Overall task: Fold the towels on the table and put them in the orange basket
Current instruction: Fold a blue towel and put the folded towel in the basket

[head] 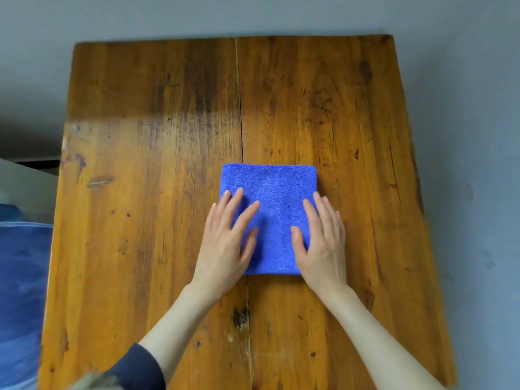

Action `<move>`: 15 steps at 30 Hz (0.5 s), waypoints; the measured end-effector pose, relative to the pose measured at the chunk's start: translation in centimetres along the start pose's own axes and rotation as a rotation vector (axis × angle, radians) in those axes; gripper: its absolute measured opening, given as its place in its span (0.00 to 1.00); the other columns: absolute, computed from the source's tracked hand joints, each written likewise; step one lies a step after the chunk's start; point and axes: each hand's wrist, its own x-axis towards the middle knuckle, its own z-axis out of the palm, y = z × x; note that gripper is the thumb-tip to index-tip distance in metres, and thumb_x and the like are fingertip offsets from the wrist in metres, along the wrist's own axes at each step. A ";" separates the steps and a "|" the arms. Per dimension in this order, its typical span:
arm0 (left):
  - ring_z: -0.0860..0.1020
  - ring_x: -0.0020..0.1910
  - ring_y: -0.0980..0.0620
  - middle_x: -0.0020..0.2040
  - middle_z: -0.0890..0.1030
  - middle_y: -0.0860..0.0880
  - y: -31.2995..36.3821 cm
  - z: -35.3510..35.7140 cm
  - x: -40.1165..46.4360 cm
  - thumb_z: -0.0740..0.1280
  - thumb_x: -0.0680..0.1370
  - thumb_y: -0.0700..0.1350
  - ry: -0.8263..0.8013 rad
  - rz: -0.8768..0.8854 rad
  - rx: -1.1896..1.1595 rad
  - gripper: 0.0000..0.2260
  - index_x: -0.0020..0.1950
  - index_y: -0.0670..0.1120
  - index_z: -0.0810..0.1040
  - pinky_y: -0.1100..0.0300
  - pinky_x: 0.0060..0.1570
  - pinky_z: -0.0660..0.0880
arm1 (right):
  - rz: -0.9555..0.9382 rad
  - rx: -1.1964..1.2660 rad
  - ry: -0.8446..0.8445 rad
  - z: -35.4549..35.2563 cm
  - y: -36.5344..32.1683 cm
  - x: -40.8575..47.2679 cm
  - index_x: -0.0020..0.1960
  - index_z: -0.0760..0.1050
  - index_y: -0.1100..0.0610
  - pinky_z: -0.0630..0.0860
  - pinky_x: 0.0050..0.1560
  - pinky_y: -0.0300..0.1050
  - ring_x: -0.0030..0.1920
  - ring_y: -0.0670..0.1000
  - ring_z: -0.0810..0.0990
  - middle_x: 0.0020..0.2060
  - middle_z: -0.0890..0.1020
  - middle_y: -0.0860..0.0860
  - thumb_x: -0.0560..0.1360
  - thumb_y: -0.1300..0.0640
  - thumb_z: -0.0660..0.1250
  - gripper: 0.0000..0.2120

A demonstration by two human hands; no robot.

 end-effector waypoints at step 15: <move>0.78 0.50 0.49 0.49 0.79 0.50 -0.3 -2.6 2.1 0.69 0.75 0.44 -0.042 -0.793 -0.569 0.16 0.61 0.46 0.73 0.54 0.52 0.74 | 0.790 0.332 -0.354 -2.9 0.3 4.5 0.44 0.80 0.60 0.77 0.50 0.53 0.48 0.55 0.81 0.44 0.84 0.52 0.73 0.50 0.68 0.13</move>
